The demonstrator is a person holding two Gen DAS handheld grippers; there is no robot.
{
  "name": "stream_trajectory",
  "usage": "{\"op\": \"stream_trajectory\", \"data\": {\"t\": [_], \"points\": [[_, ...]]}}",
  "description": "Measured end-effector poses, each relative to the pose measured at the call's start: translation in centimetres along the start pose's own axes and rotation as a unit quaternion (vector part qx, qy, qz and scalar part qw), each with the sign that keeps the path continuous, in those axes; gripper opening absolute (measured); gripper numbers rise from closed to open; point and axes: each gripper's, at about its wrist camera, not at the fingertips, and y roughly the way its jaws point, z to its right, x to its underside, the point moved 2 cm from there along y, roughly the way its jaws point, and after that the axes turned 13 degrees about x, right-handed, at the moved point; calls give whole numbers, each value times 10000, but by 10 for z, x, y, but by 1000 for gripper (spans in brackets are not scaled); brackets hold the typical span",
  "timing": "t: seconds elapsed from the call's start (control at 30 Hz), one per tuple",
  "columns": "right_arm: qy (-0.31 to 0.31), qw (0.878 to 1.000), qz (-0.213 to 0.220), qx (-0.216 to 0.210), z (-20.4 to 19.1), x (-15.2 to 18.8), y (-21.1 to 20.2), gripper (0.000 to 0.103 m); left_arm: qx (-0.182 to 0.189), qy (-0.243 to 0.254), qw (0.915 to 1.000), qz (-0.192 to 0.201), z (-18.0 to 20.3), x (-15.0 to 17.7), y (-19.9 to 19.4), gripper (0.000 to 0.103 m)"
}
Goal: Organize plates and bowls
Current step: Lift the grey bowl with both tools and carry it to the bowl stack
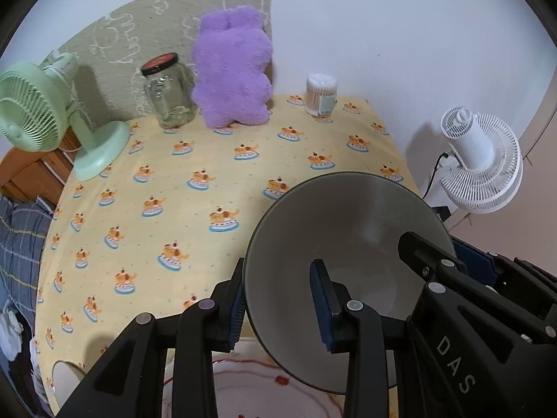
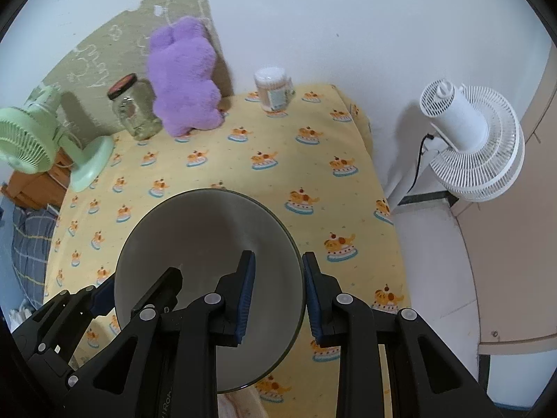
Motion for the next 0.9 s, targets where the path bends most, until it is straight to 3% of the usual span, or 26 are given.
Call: {"op": "stream_trajectory", "data": {"t": [0.43,0.9], "points": [[38,9994,294,189,-41,25,-60,31,184,43,9994,284,-42,21,-58,33],[-53,9989,421,196,-120,59,-111,31,180,-11,9990,419,-114,54,-114,32]]}}
